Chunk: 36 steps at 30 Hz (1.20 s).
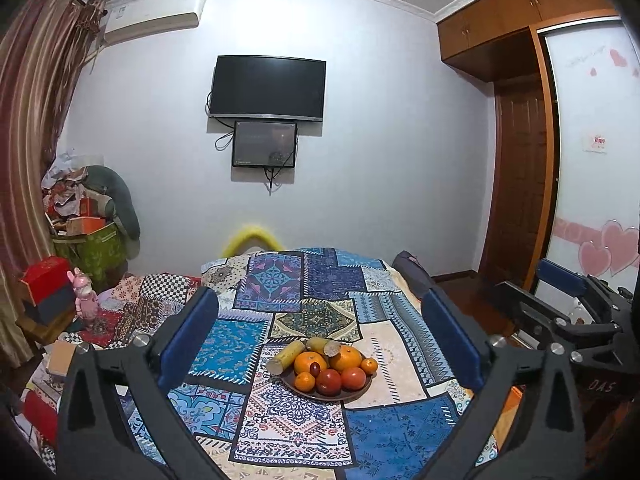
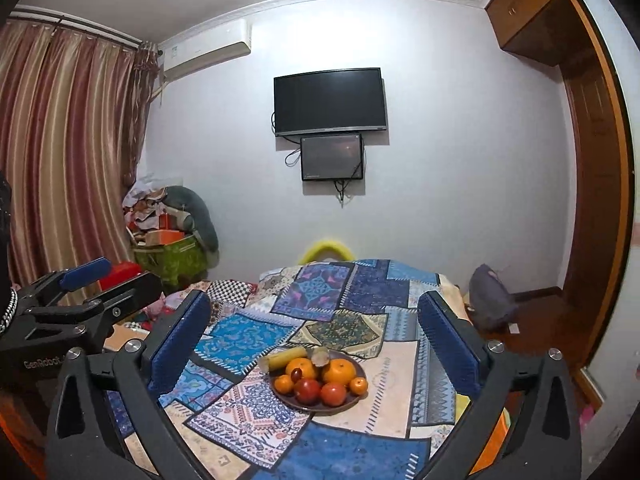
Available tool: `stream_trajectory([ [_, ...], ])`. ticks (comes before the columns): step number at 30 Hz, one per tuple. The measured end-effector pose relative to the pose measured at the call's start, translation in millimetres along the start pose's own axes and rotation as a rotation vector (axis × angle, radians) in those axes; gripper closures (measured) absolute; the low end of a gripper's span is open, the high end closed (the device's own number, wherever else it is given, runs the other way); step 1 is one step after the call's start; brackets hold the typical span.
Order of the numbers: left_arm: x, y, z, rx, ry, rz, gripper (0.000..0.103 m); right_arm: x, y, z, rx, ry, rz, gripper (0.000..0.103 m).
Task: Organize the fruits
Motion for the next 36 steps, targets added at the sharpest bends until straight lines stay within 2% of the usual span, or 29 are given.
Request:
stream_trajectory([
  [36, -0.1, -2.0, 5.9, -0.027, -0.008, -0.018, 0.0, 6.4, 4.6, 9.2, -0.008, -0.049, 0.011, 0.0],
])
Point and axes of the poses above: each gripper's, at about its wrist camera, not at the fingertips, and y roughly against the way its jaws point, z to its right, x to its top, the point moved 9 cm from there along -y, roughly the way its jaws point
